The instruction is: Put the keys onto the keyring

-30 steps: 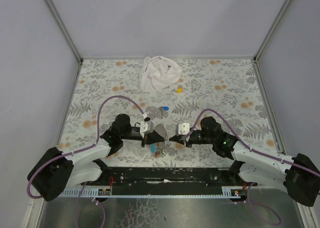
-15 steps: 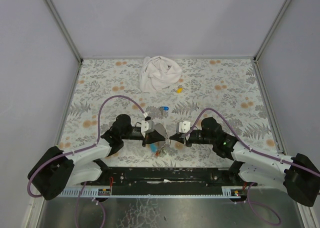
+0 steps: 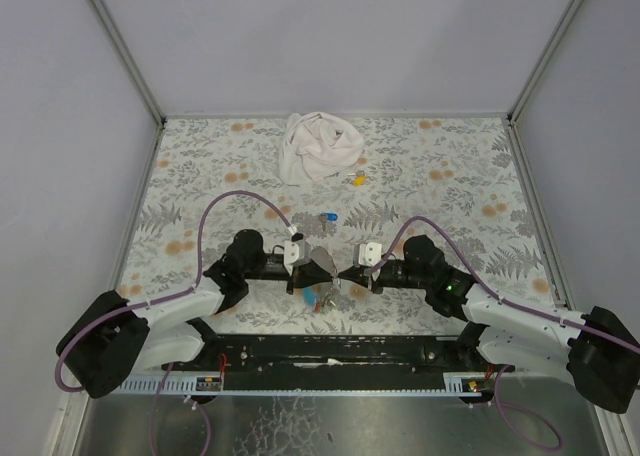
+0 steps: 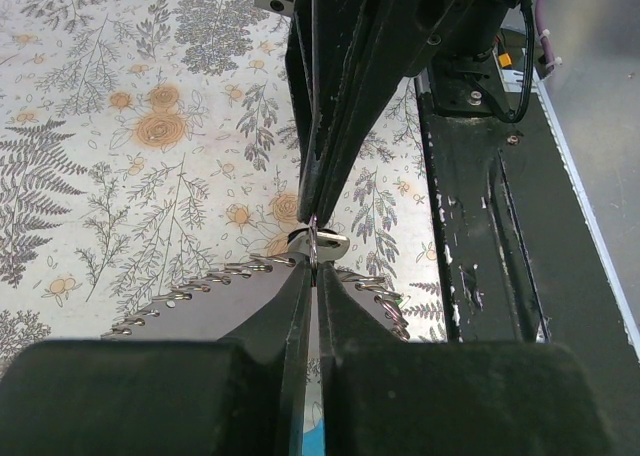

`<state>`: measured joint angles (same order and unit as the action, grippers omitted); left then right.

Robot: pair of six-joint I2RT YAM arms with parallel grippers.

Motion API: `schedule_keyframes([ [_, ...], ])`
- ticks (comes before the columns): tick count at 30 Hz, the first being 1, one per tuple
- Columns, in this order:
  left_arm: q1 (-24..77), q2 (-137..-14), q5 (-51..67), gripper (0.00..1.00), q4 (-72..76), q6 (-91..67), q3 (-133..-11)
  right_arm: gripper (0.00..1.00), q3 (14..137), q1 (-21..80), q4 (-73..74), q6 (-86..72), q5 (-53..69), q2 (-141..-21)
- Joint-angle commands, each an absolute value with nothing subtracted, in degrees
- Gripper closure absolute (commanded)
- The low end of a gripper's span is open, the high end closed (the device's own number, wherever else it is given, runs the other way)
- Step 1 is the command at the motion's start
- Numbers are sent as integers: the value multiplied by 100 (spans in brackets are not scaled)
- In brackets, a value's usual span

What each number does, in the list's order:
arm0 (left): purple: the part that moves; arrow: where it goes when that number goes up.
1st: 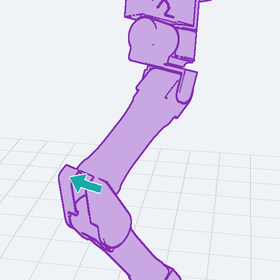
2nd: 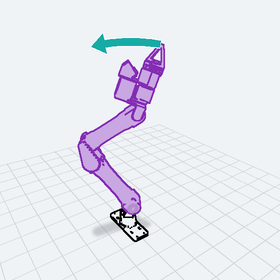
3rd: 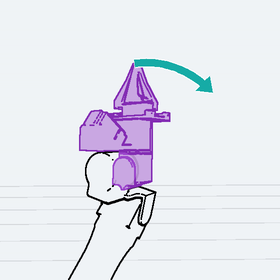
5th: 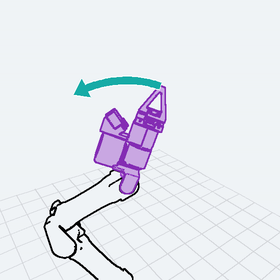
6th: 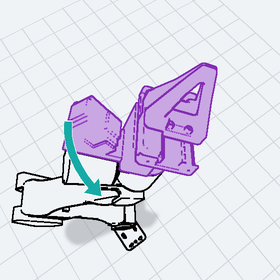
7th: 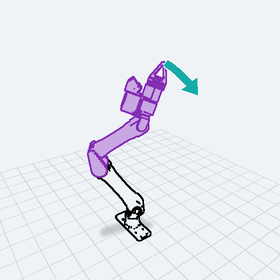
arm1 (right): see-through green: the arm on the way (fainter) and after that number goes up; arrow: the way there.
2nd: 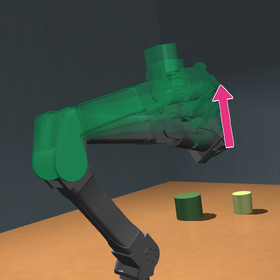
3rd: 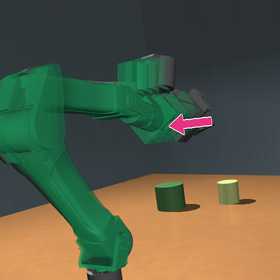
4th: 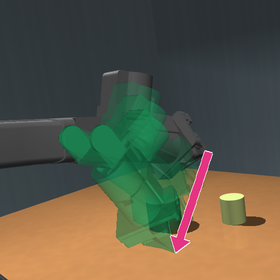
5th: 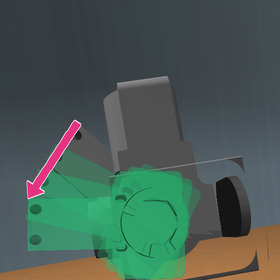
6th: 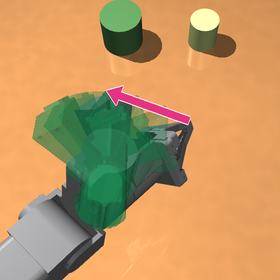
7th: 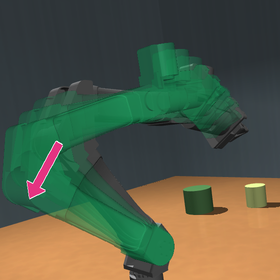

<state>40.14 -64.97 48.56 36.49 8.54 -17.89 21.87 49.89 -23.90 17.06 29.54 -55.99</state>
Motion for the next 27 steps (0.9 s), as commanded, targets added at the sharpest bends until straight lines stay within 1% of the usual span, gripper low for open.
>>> schedule_keyframes([
  [1, 4113, -6516, 4813, 100, 4015, 847, -1973, 100, 2291, 5030, -2871, 1679, 2975, -5589],
  [6, 4190, -6446, 4550, 100, 3524, 1060, -2105, 100, 2347, 5038, -2831, 1642, 2960, -5598],
  [11, 4209, -6390, 4353, 100, 3700, 873, -2049, 100, 2446, 5038, -2619, 1703, 3000, -5677],
  [18, 4206, -6382, 3951, 100, 3762, 625, -2045, 100, 2449, 5041, -2268, 1980, 2857, -5442],
  [24, 4192, -6433, 3879, 100, 4129, 282, -1993, 93, 2438, 5042, -2064, 2192, 2637, -5415],
  [27, 4193, -6466, 3809, 100, 4186, 150, -1999, 92, 2432, 5041, -2013, 2277, 2566, -5411],
])
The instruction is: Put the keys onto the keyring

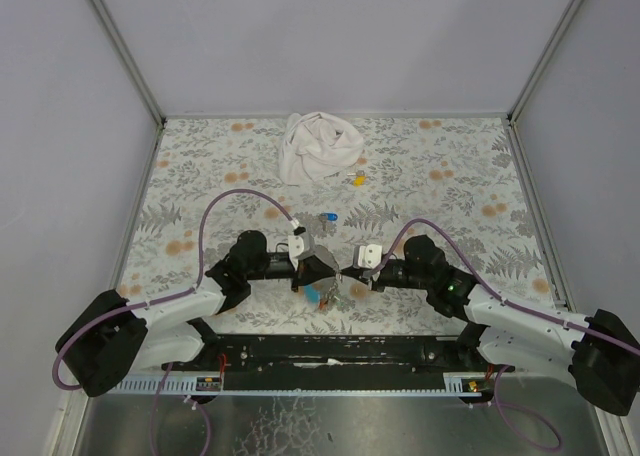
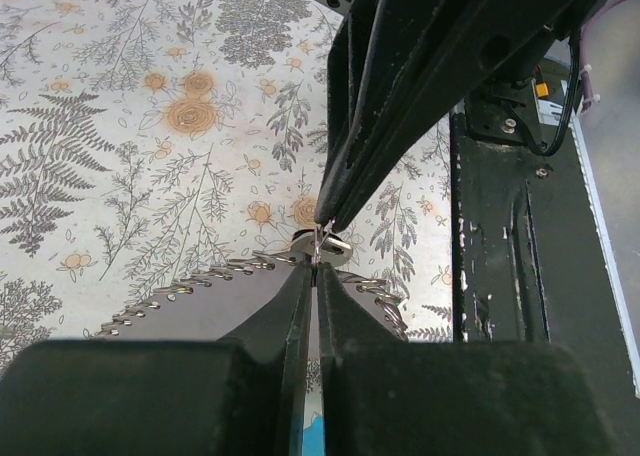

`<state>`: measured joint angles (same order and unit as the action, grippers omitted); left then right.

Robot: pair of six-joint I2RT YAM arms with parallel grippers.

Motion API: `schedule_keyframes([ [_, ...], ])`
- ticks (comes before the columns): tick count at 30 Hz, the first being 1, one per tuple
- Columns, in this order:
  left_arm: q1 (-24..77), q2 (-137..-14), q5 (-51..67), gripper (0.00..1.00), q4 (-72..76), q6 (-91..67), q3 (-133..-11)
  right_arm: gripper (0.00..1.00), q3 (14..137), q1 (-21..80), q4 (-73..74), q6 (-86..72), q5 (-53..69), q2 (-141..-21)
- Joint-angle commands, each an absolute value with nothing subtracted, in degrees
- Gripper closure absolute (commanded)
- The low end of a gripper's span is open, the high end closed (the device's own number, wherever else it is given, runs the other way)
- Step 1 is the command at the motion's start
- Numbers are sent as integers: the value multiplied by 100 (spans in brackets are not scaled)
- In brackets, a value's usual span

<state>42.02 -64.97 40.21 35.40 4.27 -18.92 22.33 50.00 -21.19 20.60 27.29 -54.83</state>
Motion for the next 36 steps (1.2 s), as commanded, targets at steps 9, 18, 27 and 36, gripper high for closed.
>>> schedule_keyframes([
  [9, 4164, -6497, 3534, 100, 4868, -497, -1855, 92, 2402, 5043, -2011, 2364, 2433, -5487],
  [18, 4167, -6797, 3021, 100, 6226, -1423, -1473, 98, 2411, 5039, -2129, 2337, 2575, -5593],
  [27, 4343, -6908, 2122, 100, 7524, -2179, -981, 100, 2344, 5043, -2411, 2171, 2716, -5581],
  [36, 4825, -7013, 908, 100, 8174, -2483, -824, 100, 2480, 5103, -2474, 2072, 2943, -5702],
])
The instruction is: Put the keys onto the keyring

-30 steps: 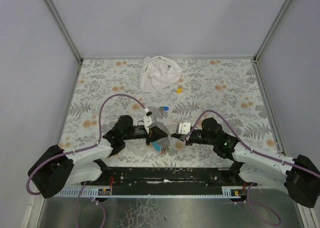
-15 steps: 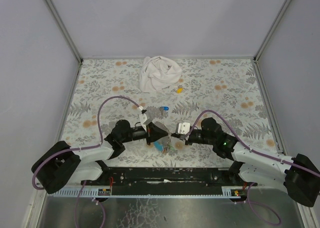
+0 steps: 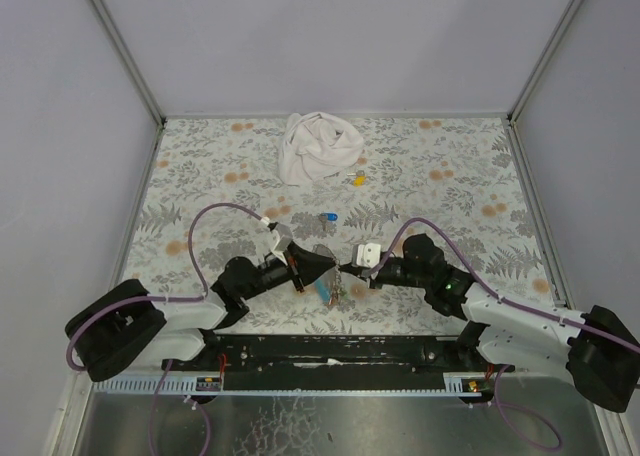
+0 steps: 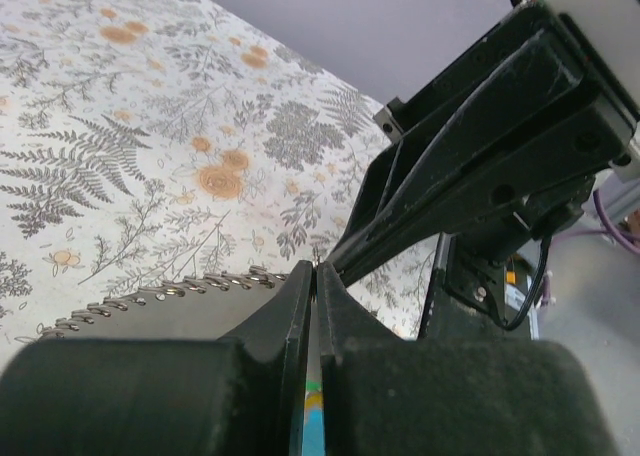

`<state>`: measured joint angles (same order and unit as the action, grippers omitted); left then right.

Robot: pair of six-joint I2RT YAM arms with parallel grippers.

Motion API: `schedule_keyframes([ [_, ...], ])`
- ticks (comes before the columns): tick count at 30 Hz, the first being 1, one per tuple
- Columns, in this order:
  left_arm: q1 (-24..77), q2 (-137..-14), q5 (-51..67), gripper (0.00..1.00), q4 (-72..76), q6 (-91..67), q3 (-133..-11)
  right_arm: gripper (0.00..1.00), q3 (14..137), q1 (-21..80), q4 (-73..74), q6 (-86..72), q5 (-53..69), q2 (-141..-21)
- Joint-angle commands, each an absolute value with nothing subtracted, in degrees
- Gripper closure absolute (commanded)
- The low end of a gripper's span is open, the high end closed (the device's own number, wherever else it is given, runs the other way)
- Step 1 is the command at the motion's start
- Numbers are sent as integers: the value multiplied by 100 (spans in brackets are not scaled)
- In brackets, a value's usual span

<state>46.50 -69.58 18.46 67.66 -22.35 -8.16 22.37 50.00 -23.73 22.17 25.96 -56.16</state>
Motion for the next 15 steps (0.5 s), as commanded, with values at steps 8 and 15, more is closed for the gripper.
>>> schedule_keyframes([
  [8, 4955, -7037, 867, 98, 8290, -2597, -679, 100, 2784, 5104, -1883, 2416, 2424, -5579],
  [15, 4945, -5737, 768, 79, 6610, -2091, -475, 100, 3147, 5106, -1160, 2748, 2081, -5363],
])
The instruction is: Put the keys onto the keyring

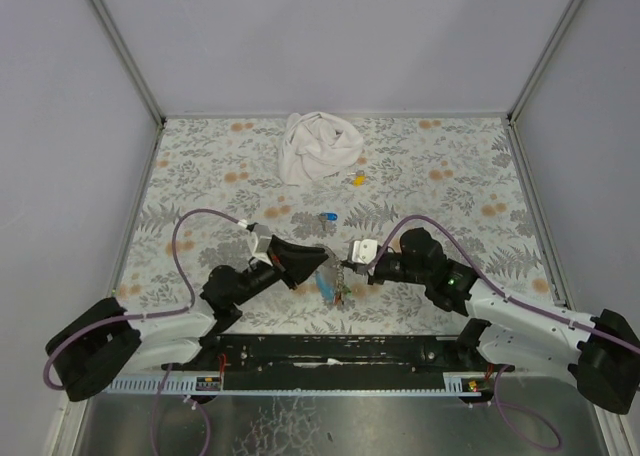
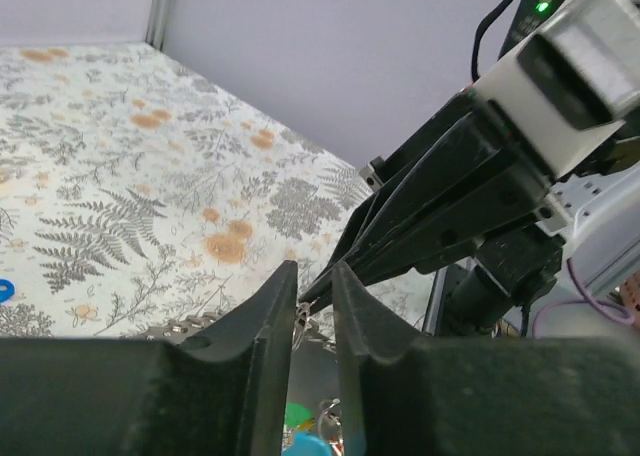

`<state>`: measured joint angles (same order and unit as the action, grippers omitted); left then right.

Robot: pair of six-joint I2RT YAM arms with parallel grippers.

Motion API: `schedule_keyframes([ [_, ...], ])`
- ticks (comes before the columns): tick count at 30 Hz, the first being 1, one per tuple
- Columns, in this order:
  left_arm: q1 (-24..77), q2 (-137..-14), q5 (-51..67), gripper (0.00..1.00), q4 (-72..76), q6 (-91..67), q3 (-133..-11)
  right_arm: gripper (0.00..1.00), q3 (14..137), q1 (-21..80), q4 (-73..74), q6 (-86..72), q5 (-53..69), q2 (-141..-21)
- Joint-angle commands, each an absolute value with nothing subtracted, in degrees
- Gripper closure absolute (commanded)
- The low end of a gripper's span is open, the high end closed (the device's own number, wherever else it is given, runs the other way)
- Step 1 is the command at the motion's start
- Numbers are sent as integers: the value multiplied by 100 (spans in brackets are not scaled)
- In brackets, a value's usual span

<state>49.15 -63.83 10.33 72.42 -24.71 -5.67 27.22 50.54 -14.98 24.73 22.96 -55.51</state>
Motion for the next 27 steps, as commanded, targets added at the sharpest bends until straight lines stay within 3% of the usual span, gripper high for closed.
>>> schedule_keyframes([
  [1, 4942, -5518, 764, 77, 6266, -1953, -494, 100, 3206, 5106, -1072, 2780, 2083, -5363],
  [6, 4791, -4867, 1246, 70, 5085, -1406, -705, 100, 3517, 5103, -610, 3028, 2101, -5500],
  [11, 4650, -5037, 1930, 67, 4345, -1053, -1111, 100, 3758, 5106, -402, 3135, 2181, -5632],
  [19, 4434, -5872, 3276, 68, 4210, -513, -1623, 100, 3949, 5100, -116, 3304, 2367, -5704],
  [27, 3880, -5777, 4423, 69, 4099, 483, -1567, 100, 3929, 5106, 26, 3427, 2532, -5654],
])
